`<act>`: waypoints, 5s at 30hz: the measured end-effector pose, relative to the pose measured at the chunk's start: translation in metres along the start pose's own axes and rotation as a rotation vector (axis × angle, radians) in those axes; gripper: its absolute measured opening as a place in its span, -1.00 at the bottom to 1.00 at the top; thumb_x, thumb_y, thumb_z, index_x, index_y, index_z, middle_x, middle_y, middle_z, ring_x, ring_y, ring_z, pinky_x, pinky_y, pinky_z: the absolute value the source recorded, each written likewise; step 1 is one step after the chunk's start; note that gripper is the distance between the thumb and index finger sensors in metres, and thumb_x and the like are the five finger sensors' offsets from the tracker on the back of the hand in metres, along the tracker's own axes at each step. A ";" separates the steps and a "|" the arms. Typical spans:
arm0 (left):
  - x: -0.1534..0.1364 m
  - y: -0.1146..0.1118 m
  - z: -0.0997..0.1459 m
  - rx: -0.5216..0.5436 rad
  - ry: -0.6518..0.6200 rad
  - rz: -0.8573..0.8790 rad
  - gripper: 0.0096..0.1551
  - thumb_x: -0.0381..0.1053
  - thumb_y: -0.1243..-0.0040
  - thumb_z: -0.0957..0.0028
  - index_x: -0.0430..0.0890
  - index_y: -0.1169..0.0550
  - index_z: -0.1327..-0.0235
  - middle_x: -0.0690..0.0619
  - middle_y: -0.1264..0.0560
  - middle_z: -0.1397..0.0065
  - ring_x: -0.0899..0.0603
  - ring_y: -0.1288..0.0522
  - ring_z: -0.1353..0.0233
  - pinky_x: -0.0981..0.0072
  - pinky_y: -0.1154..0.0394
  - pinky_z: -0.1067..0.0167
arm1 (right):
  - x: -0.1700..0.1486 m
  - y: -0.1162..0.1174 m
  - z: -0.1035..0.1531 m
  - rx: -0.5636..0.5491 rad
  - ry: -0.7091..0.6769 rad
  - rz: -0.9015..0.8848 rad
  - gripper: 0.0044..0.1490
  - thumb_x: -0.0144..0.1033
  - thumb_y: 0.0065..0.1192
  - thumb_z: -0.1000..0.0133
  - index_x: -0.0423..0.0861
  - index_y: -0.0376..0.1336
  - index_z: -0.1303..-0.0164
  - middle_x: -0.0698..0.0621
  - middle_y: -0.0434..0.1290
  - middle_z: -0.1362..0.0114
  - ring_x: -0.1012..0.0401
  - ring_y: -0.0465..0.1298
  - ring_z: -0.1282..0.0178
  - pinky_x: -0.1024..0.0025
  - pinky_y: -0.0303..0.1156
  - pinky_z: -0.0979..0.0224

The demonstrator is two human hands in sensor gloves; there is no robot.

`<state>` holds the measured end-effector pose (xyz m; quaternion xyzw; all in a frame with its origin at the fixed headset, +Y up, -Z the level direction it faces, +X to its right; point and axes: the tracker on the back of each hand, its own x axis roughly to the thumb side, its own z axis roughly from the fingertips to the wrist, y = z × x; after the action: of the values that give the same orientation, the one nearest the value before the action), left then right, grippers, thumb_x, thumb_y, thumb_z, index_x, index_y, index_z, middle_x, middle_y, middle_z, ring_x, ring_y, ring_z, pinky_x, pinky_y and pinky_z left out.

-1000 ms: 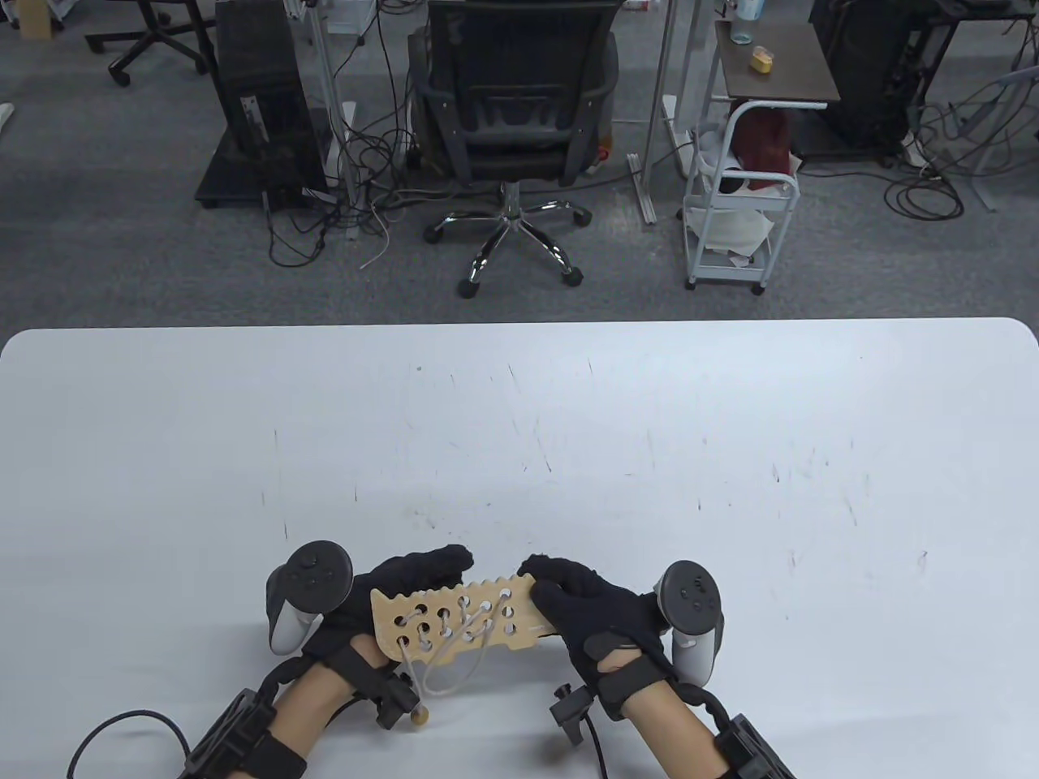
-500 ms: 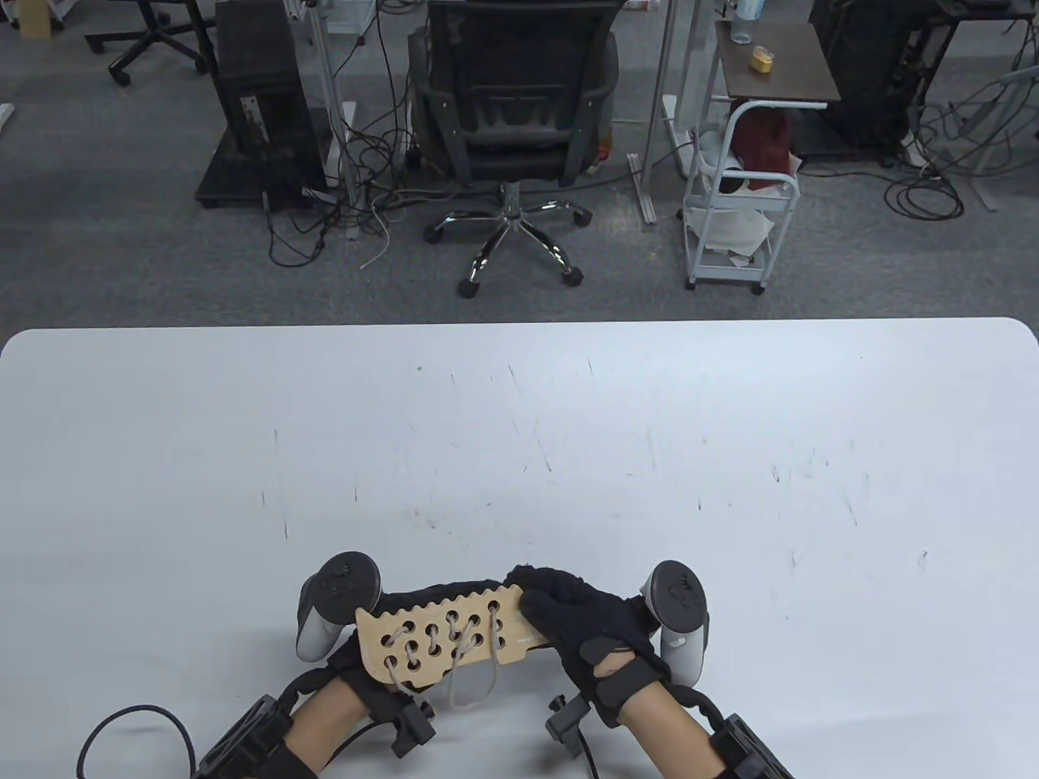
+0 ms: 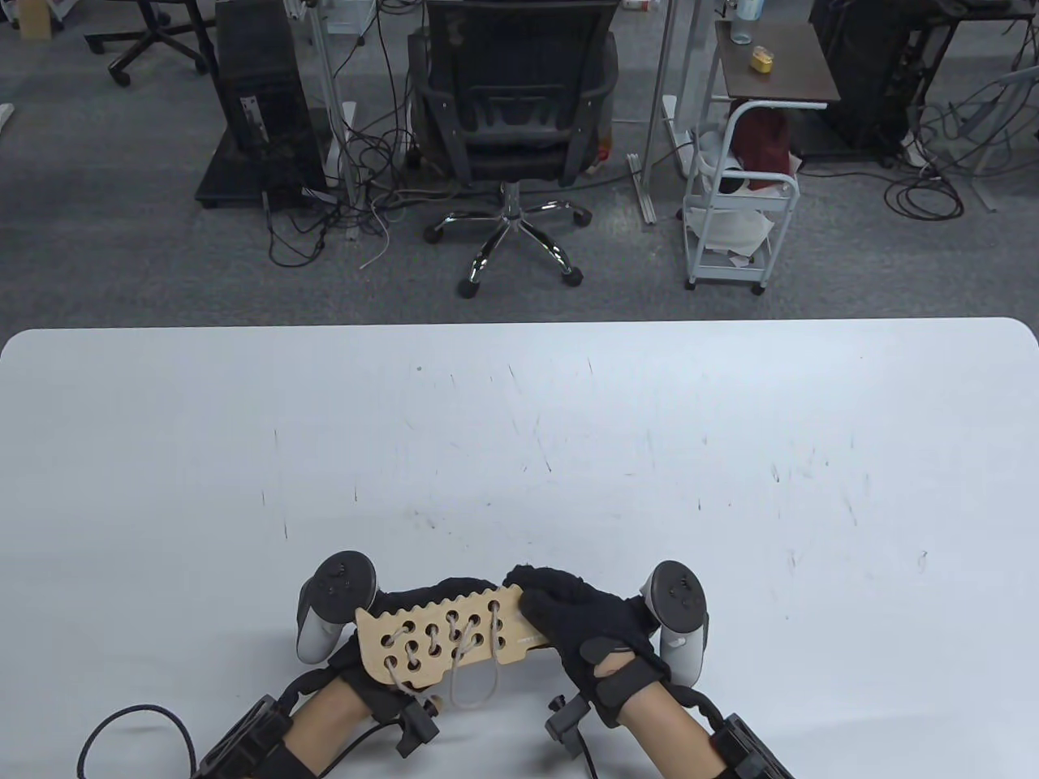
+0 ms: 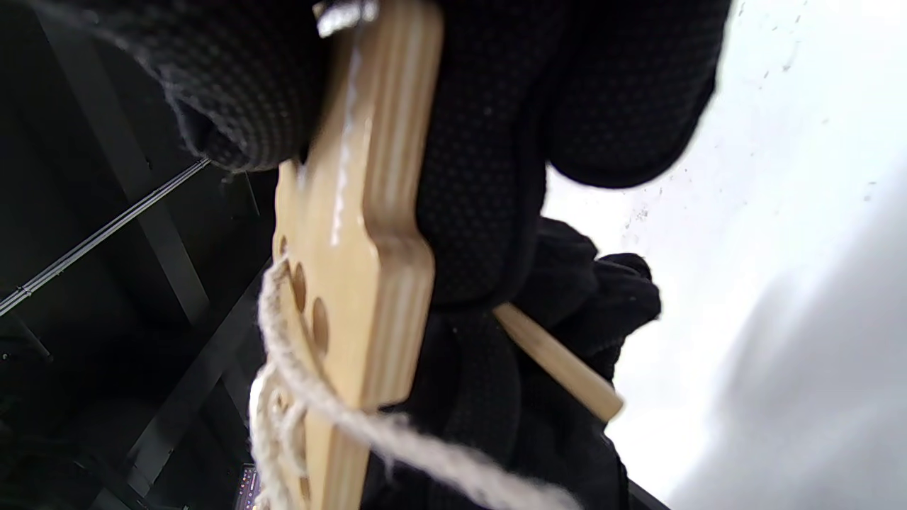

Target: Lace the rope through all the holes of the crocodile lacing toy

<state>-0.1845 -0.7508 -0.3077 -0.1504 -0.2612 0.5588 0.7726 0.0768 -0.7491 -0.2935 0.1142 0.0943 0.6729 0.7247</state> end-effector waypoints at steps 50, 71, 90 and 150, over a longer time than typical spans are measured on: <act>-0.043 0.095 0.025 0.420 0.147 0.067 -0.46 0.04 -0.14 0.05 0.14 -0.48 -0.27 0.09 -0.51 -0.32 -0.16 -0.46 -0.32 -0.26 -0.14 -0.51 | 0.003 -0.037 -0.001 -0.144 -0.027 -0.053 -0.45 -0.10 0.39 -0.01 -0.03 0.42 -0.19 0.01 0.70 -0.02 0.16 0.78 0.15 0.17 0.59 -0.06; -0.047 0.116 0.040 0.564 0.128 0.202 -0.47 0.04 -0.08 0.03 0.14 -0.45 -0.27 0.09 -0.43 -0.40 -0.16 -0.38 -0.40 -0.24 -0.11 -0.52 | 0.003 -0.048 -0.001 -0.194 -0.032 -0.086 -0.45 -0.10 0.39 -0.01 -0.03 0.42 -0.19 0.00 0.70 -0.02 0.16 0.78 0.15 0.17 0.59 -0.06; -0.029 0.087 0.024 0.388 0.096 0.145 -0.36 0.01 -0.32 0.06 0.34 -0.44 -0.34 0.08 -0.68 -0.18 -0.15 -0.64 -0.19 -0.22 -0.33 -0.43 | -0.001 -0.037 -0.002 -0.144 -0.030 -0.057 -0.45 -0.10 0.40 -0.01 -0.03 0.42 -0.18 0.01 0.71 -0.01 0.16 0.78 0.16 0.17 0.60 -0.05; 0.004 0.010 0.003 -0.050 -0.022 0.413 -0.50 -0.07 -0.44 0.12 0.12 -0.69 -0.16 0.10 -0.72 -0.24 0.00 -0.71 0.01 -0.04 -0.47 -0.36 | 0.004 -0.006 -0.004 -0.068 -0.175 0.126 -0.42 -0.07 0.37 0.01 -0.04 0.43 -0.19 0.01 0.72 -0.01 0.15 0.79 0.17 0.11 0.58 -0.05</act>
<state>-0.1934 -0.7435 -0.3091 -0.2137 -0.2470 0.7003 0.6347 0.0820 -0.7457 -0.2987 0.1537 0.0006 0.7074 0.6899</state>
